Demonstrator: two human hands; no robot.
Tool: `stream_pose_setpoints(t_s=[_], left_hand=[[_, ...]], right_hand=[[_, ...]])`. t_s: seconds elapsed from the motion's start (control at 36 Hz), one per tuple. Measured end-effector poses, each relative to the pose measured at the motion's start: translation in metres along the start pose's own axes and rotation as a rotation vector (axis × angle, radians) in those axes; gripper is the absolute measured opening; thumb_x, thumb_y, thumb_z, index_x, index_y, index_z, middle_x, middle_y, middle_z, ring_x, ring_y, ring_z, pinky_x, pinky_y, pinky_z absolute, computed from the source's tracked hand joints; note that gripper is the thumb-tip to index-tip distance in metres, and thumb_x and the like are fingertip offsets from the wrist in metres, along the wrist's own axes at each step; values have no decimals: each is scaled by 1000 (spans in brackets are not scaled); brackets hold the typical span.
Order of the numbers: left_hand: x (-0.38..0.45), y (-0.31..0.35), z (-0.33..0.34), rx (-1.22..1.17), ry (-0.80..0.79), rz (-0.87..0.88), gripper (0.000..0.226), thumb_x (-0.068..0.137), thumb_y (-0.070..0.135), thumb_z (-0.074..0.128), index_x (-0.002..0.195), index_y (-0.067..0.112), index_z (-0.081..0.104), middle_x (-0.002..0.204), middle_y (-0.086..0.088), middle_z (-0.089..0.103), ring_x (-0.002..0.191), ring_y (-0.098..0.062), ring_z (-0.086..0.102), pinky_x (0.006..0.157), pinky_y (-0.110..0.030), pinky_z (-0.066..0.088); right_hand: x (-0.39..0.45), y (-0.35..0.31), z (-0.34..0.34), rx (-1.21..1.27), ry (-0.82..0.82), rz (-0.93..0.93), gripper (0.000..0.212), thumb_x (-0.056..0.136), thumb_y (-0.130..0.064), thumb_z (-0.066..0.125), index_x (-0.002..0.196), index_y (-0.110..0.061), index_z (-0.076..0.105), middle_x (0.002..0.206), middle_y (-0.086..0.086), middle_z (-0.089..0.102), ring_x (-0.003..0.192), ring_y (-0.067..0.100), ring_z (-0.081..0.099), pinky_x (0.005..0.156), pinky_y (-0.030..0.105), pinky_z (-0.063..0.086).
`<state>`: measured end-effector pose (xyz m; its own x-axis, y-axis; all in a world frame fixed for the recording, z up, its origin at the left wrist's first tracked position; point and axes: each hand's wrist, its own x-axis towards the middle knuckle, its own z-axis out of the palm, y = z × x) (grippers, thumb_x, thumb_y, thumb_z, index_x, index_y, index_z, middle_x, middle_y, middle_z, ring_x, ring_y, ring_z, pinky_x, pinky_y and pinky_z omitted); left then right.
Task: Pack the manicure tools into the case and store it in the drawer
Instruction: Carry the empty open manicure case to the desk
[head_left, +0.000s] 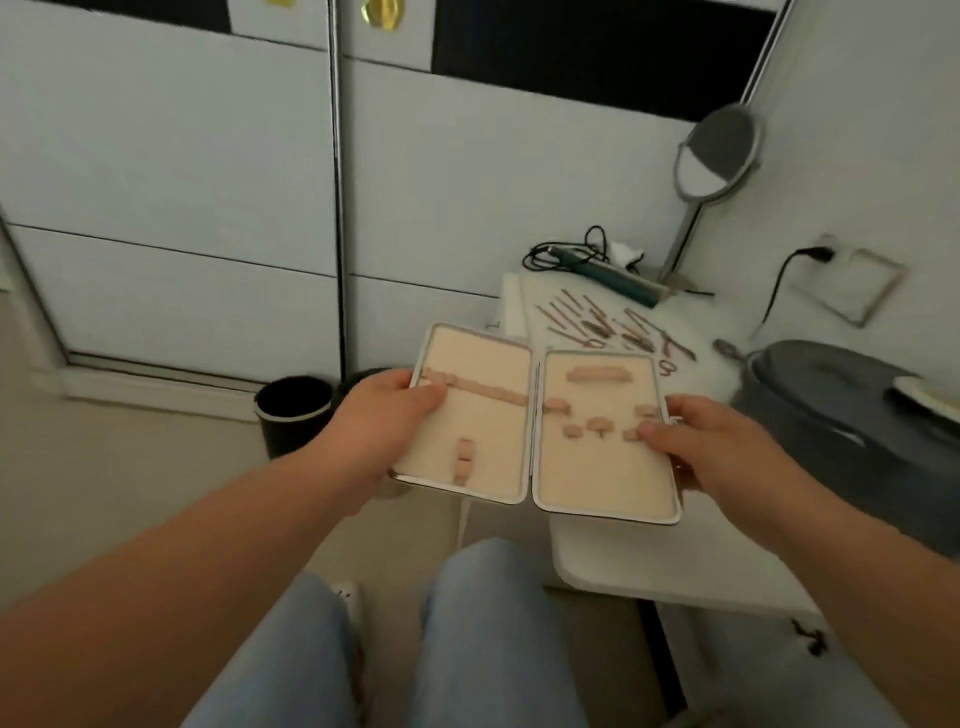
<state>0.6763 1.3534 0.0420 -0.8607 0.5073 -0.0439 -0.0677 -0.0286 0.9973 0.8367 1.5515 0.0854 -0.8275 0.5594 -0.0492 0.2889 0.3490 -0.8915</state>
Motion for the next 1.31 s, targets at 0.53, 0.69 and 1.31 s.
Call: stream_pose_setpoints(t_s=[0.53,0.69,1.31], left_hand=[[38,-28,69,-193,-194,-209,29,82,1,49,107,6,63,101,-12,70,93,-29,65,61,-31,54],[61,-34,78,-232,-61,-100,32,76,-7,57,96,17,61,87,-2,72,74,-13,68,54,-21,51],[84,-23,104,668,41,463,32,78,29,62,110,27,59,100,25,46,95,11,42,84,-5,35]], right_hand=[[8,80,-49,-446,126,-22,44,79,-48,58,121,-45,45,64,-7,54,61,5,52,53,19,34],[15,80,-50,-577,42,9,44,75,-64,49,116,-48,48,70,-9,54,63,4,52,50,14,32],[48,80,-45,-817,-104,-343,63,68,-82,29,122,-53,45,122,-45,19,123,-16,11,98,4,8]])
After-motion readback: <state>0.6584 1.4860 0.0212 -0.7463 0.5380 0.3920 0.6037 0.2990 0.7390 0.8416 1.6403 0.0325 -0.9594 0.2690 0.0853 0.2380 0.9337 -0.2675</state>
